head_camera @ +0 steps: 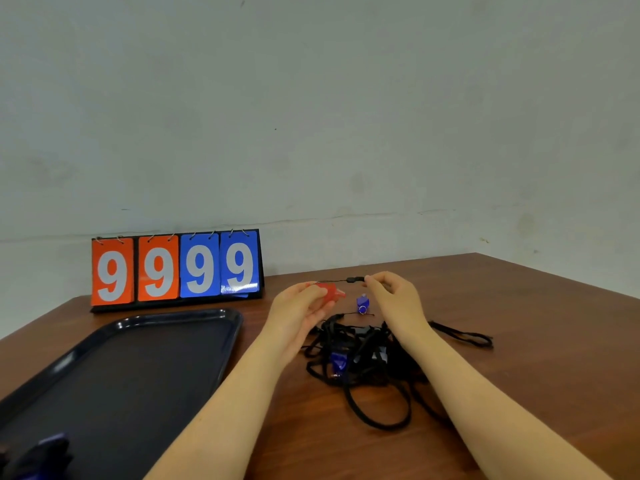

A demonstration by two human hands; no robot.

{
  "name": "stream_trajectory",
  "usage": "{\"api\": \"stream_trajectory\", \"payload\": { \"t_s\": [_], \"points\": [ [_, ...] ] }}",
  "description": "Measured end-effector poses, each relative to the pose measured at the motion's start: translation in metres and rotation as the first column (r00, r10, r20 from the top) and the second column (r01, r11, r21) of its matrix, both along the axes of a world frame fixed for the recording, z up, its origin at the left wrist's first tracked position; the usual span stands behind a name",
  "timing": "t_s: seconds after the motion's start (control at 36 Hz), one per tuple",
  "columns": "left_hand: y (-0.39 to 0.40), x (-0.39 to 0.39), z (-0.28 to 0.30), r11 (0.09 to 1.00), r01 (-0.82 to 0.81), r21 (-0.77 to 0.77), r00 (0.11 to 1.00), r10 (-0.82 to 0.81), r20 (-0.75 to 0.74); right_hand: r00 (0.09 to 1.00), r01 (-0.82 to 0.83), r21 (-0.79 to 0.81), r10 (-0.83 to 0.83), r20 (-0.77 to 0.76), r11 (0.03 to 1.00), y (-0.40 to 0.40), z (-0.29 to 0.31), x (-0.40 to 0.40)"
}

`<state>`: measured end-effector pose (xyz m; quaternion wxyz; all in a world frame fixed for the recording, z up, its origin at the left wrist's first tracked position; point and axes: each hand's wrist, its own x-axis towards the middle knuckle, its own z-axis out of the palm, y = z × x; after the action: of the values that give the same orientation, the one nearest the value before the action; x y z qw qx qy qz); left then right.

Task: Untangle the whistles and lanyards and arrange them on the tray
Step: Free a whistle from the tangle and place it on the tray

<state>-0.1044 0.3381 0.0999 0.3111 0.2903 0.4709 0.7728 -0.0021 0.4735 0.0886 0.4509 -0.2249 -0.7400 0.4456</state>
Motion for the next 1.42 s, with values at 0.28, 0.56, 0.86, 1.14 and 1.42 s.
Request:
{"api": "stream_trajectory", "payload": {
  "t_s": [0.28,0.56,0.86,1.14,1.42],
  "points": [
    [0.0,-0.009,-0.002,0.979,-0.168,0.114,0.982,0.156,0.101,0.959,-0.143,0.364,0.038,0.281,0.92,-0.008,-0.01,0.0],
    [0.004,-0.009,-0.011,0.936,-0.346,-0.065,0.927,0.33,-0.18,0.92,-0.313,0.468,0.141,0.366,0.827,-0.028,-0.009,-0.002],
    [0.009,-0.005,-0.011,0.902,-0.395,-0.175,0.788,0.234,-0.569,0.992,-0.125,0.341,0.108,0.069,0.932,-0.021,-0.006,-0.002],
    [0.004,0.004,-0.005,0.979,-0.122,-0.165,0.886,0.032,-0.462,0.998,-0.019,0.161,0.029,-0.056,0.987,-0.01,-0.002,-0.002],
    [0.006,0.011,-0.003,0.995,0.06,0.083,0.993,-0.051,-0.103,0.983,-0.18,0.078,0.181,-0.004,0.98,-0.013,-0.003,-0.002]
  ]
}}
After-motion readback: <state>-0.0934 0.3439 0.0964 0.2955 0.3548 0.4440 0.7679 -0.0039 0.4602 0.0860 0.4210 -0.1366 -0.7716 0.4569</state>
